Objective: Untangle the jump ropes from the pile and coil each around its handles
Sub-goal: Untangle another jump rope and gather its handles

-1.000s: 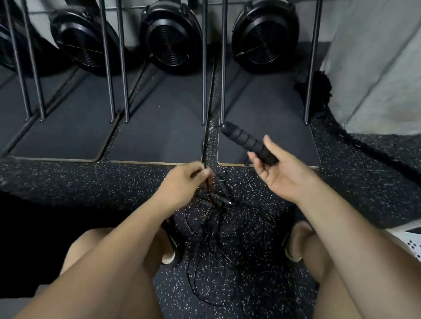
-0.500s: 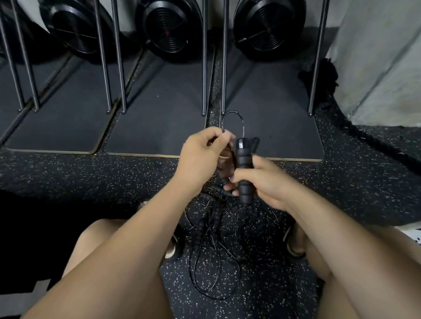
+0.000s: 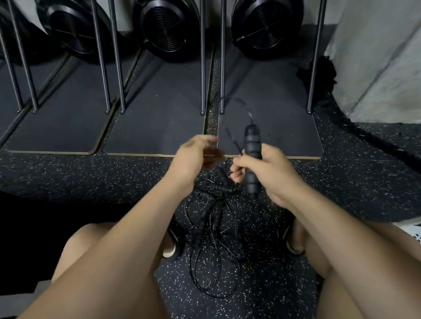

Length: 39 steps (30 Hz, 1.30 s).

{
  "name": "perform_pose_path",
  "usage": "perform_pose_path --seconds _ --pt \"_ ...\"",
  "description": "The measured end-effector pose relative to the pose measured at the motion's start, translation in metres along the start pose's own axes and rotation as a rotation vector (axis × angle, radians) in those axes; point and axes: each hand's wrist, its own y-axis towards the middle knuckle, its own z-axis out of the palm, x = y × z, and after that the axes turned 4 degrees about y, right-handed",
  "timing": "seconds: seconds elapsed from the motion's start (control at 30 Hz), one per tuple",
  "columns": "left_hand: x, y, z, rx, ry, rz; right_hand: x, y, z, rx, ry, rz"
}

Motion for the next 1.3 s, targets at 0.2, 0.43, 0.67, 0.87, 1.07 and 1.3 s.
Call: perform_pose_path --seconds 0.2,0.43,0.67,0.87,1.07,1.3 --pt "0.053 -0.019 0.028 0.417 0.659 0.089 0.034 -0.014 -0.017 0.106 0.381 0.021" --pt "0.078 -0.023 0.044 0.464 0.990 0.167 0.049 -0.003 -0.045 0.014 0.659 0.007" --pt "0.048 -0.016 0.038 0.323 0.834 0.315 0.030 0.013 -0.052 -0.093 0.390 0.058" --pt "0.015 -0.012 0.027 0.135 0.499 0.342 0.001 0.009 -0.028 0.038 -0.089 0.187" --pt "-0.006 -0.013 0.009 -0.001 0.150 0.285 -0.022 0.014 -0.004 0.105 -0.239 0.215" --pt "-0.010 0.002 -0.018 -0.123 -0.071 0.224 -0.030 0.012 0.007 0.022 -0.566 0.134"
